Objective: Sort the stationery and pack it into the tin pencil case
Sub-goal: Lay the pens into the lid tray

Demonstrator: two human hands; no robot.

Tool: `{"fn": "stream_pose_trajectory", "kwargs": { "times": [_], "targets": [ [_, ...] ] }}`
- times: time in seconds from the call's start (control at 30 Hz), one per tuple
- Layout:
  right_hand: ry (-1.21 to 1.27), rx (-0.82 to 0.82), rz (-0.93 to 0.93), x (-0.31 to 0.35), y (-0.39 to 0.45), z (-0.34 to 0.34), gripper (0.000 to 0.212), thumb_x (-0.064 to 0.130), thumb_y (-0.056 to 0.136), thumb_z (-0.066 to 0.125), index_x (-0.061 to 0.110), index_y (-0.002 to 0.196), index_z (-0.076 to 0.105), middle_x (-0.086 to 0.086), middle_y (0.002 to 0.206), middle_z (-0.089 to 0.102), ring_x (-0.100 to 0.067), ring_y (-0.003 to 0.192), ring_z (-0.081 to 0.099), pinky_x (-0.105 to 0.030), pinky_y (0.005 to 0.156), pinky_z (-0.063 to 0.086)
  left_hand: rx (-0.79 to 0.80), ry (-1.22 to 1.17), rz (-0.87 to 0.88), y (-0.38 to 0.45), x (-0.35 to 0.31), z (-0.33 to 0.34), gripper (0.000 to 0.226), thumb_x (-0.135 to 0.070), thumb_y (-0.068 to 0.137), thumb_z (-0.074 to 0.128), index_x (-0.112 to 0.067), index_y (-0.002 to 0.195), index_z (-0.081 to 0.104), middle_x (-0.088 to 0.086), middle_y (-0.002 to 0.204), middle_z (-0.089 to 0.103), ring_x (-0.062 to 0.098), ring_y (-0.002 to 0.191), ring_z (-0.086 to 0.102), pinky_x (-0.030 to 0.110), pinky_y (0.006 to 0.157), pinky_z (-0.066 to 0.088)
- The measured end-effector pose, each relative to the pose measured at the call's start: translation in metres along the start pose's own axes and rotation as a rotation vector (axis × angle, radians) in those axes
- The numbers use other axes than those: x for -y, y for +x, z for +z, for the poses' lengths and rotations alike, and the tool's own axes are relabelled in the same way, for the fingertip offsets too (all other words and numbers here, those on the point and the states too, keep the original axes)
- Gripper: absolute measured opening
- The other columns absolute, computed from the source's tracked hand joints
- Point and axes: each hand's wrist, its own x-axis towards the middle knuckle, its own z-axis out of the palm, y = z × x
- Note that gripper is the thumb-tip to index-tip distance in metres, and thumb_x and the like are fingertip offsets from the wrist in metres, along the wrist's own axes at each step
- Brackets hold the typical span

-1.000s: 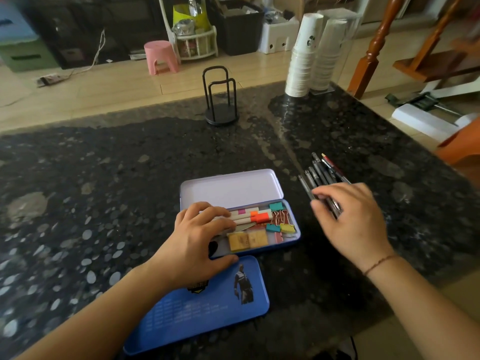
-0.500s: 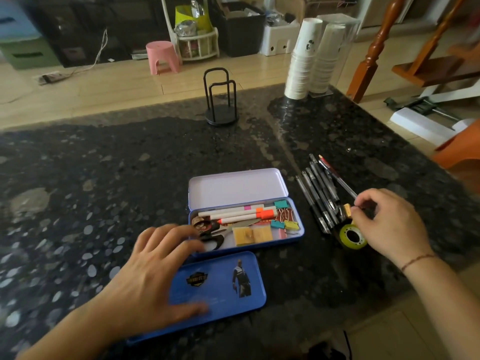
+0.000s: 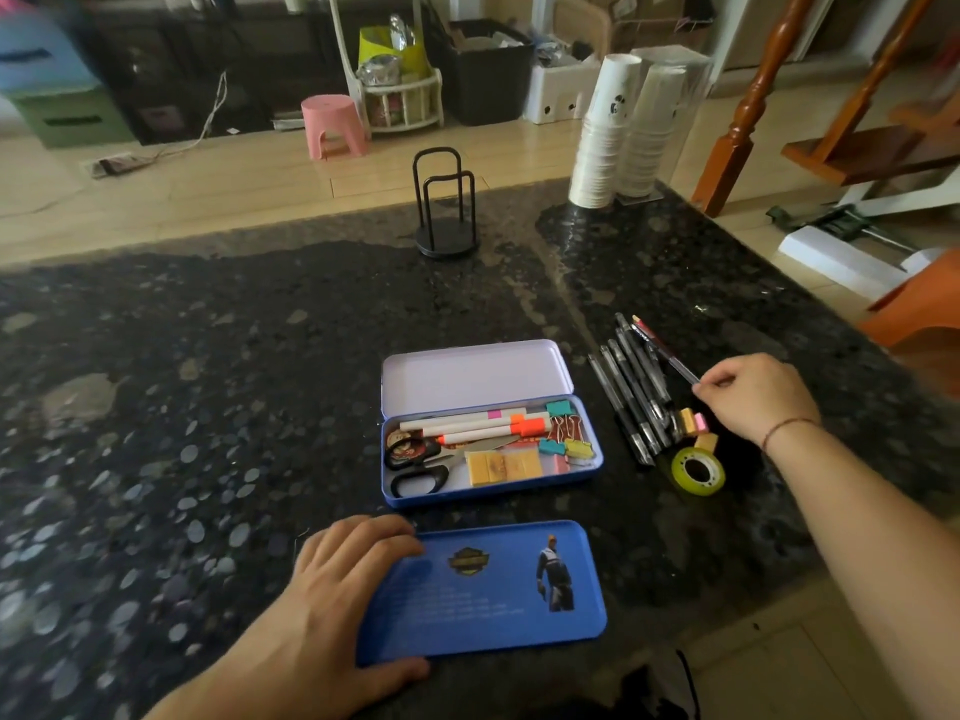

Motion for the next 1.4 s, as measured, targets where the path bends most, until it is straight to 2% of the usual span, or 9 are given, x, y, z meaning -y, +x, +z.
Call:
{"fn": "stream_pose_trajectory", "kwargs": {
  "times": [0.2, 0.37, 0.5, 0.63, 0.73, 0.87, 1.0, 1.13, 1.4],
  "targets": [
    [0.047, -0.099, -0.119, 0.004, -0.011, -0.016, 0.009, 0.024, 0.091, 0.062, 0.023, 0.091, 0.071, -0.002, 0.094, 0.069, -0.018, 0.079, 0.058, -0.028, 0.069, 0.044, -0.073, -0.044, 0.050, 0.036, -0.029, 0.017, 0.083, -0.084, 0.068, 0.056, -0.050, 0.138, 0.027, -0.039, 0.139, 0.019, -0.015, 0.130, 0.014, 0.019, 0.110, 0.017],
    [0.133, -0.055, -0.669, 0.006, -0.106, -0.034, 0.014, 0.027, 0.087, 0.060, 0.020, 0.094, 0.069, 0.008, 0.090, 0.063, -0.010, 0.084, 0.057, -0.025, 0.071, 0.045, -0.144, -0.131, 0.033, 0.047, -0.042, 0.030, 0.101, -0.083, 0.062, 0.062, -0.065, 0.135, -0.005, -0.048, 0.141, -0.003, -0.020, 0.132, 0.007, 0.012, 0.110, 0.013],
    [-0.083, 0.064, -0.853, -0.008, -0.146, -0.005, 0.015, 0.037, 0.088, 0.056, 0.029, 0.088, 0.069, 0.016, 0.086, 0.061, -0.009, 0.081, 0.054, -0.027, 0.066, 0.047, -0.217, -0.186, 0.072, 0.046, -0.039, 0.033, 0.107, -0.077, 0.063, 0.068, -0.053, 0.144, 0.003, -0.033, 0.152, 0.006, -0.012, 0.138, 0.017, 0.017, 0.108, 0.027],
    [-0.119, 0.056, -0.851, -0.003, -0.149, 0.017, 0.012, 0.034, 0.079, 0.072, 0.029, 0.089, 0.068, 0.015, 0.084, 0.060, -0.010, 0.078, 0.053, -0.023, 0.063, 0.044, -0.192, -0.079, 0.127, 0.048, -0.037, 0.037, 0.085, -0.078, 0.071, 0.062, -0.044, 0.143, 0.033, -0.022, 0.155, 0.018, 0.001, 0.141, 0.025, 0.026, 0.109, 0.031],
    [-0.074, -0.019, -0.814, 0.008, -0.145, 0.015, 0.022, 0.046, 0.084, 0.062, 0.028, 0.096, 0.068, 0.015, 0.083, 0.060, -0.006, 0.078, 0.053, -0.019, 0.063, 0.042, -0.183, -0.058, 0.146, 0.049, -0.038, 0.035, 0.073, -0.080, 0.073, 0.057, -0.040, 0.134, 0.048, -0.018, 0.150, 0.031, 0.004, 0.137, 0.033, 0.029, 0.109, 0.035],
    [-0.032, -0.133, -0.467, 0.015, -0.087, -0.004, 0.018, 0.042, 0.087, 0.060, 0.029, 0.098, 0.067, 0.012, 0.087, 0.058, -0.008, 0.081, 0.053, -0.022, 0.060, 0.043, -0.190, -0.035, 0.156, 0.050, -0.041, 0.033, 0.061, -0.077, 0.079, 0.053, -0.040, 0.127, 0.056, -0.016, 0.145, 0.038, 0.005, 0.134, 0.037, 0.029, 0.108, 0.035],
    [-0.136, -0.062, -0.185, 0.017, -0.031, 0.000, 0.028, 0.050, 0.087, 0.058, 0.026, 0.084, 0.071, 0.005, 0.086, 0.067, -0.014, 0.072, 0.060, -0.025, 0.056, 0.048, -0.166, -0.024, 0.147, 0.049, -0.043, 0.031, 0.060, -0.075, 0.081, 0.052, -0.041, 0.131, 0.054, -0.016, 0.146, 0.038, 0.007, 0.134, 0.037, 0.030, 0.109, 0.035],
    [-0.187, -0.020, -0.167, 0.027, -0.023, 0.006, 0.032, 0.049, 0.089, 0.056, 0.025, 0.075, 0.072, 0.004, 0.067, 0.067, -0.016, 0.065, 0.061, -0.030, 0.059, 0.053, -0.147, 0.044, 0.152, 0.051, -0.043, 0.030, 0.064, -0.076, 0.083, 0.048, -0.039, 0.136, 0.050, -0.014, 0.147, 0.036, 0.008, 0.135, 0.035, 0.031, 0.110, 0.030],
    [-0.357, -0.088, -0.319, 0.036, -0.026, 0.004, 0.024, 0.041, 0.089, 0.052, 0.027, 0.075, 0.065, 0.004, 0.075, 0.064, -0.023, 0.084, 0.060, -0.031, 0.064, 0.045, -0.198, 0.011, 0.116, 0.048, -0.044, 0.035, 0.064, -0.070, 0.085, 0.051, -0.028, 0.133, 0.056, -0.013, 0.143, 0.042, 0.007, 0.134, 0.037, 0.028, 0.111, 0.032]
  ]
}}
